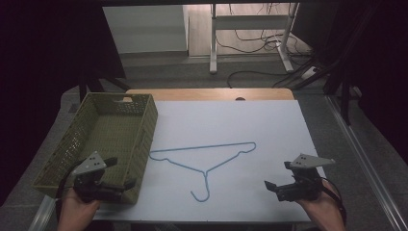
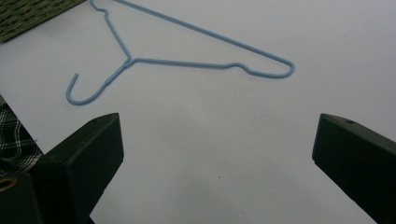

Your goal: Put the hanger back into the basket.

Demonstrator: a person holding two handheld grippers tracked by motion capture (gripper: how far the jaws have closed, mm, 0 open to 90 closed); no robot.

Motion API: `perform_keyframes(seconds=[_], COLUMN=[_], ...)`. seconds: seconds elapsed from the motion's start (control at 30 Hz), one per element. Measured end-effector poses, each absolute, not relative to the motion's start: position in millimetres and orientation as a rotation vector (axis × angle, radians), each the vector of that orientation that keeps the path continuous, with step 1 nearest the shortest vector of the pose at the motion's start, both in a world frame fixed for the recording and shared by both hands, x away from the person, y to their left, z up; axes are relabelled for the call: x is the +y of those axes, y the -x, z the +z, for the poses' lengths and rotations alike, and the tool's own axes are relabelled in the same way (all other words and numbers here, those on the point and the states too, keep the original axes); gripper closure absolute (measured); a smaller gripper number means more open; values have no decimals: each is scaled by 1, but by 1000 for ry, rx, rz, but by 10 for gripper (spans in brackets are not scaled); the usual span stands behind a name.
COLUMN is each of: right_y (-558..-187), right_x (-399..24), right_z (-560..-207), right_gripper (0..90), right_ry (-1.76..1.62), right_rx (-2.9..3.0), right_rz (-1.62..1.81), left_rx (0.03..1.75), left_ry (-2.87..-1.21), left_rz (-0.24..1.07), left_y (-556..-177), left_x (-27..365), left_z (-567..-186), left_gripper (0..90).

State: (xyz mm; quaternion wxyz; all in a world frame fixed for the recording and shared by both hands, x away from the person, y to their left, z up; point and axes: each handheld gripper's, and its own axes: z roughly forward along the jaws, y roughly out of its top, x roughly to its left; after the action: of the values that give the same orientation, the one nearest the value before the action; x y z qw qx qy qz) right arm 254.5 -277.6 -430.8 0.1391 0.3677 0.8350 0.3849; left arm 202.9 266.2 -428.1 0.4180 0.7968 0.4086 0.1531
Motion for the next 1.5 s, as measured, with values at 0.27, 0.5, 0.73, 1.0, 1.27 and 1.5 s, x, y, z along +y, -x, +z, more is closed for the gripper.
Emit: perform_keyframes(seconds=[0.27,0.5,0.73,1.0,1.27,1.5], right_y=[-256,-256,-256,-255,-257,-256], right_x=[-257,-236,-213,-188,-167,-142], right_z=[-434,-437,-443,-449,-455,-464], right_gripper=[0,0,0,79,200,332], right_ry=[-996,-955,-892,-805,-746,-651], right_rx=[2470,2525,2609,2682,2735,2783], right_rz=[1094,1115,1114,1119,1120,1080], left_rx=[985,953,894,862,856,856], left_ry=[-2017,-2023,-2064,-2080,-2064,-2046], left_rz=[363,308,273,243,237,222], left_y=[-210,-215,-222,-234,-248,-259], left_x=[248,230,206,181,165,156], left_z=[-427,-428,-432,-441,-454,-463], left_gripper=[12,6,0,0,0,0])
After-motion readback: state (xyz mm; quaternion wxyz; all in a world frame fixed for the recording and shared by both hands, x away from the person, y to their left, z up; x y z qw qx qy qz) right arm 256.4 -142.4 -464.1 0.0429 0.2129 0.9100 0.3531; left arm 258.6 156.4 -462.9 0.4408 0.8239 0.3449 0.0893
